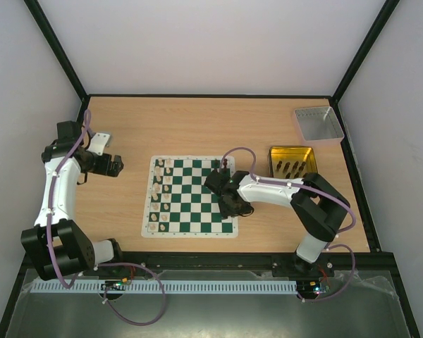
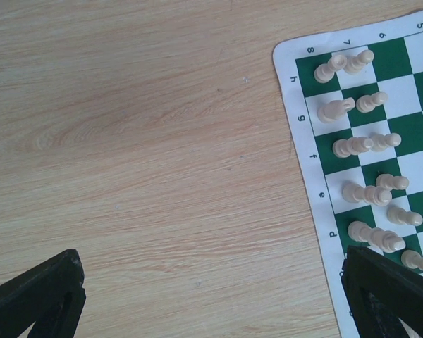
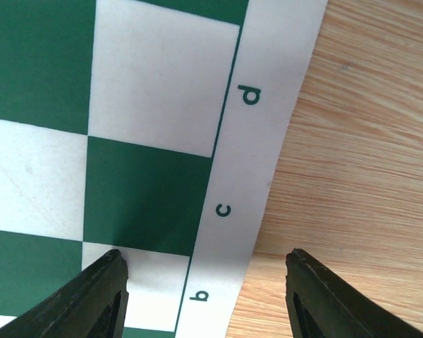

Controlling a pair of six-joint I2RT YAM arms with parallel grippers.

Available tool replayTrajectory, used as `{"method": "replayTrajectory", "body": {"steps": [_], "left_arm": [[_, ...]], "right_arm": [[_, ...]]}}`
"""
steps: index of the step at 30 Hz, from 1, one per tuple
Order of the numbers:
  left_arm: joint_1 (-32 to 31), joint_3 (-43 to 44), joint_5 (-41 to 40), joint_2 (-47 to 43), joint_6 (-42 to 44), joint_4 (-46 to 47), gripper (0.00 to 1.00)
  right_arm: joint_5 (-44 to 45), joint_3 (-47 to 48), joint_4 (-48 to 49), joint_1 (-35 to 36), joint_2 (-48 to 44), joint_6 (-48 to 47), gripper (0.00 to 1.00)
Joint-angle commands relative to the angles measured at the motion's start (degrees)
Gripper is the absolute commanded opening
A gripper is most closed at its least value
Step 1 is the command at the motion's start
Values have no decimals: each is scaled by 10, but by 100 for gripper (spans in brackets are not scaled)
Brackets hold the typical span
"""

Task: Set up the chess pieces on the board
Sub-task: Move the chessboard to the center of the board.

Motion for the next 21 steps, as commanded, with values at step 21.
{"method": "replayTrajectory", "body": {"steps": [21], "left_arm": [[4,-27,36,-5,19,-12,99]], "right_arm": [[26,64,-125,-20,-112,-3,71]]}}
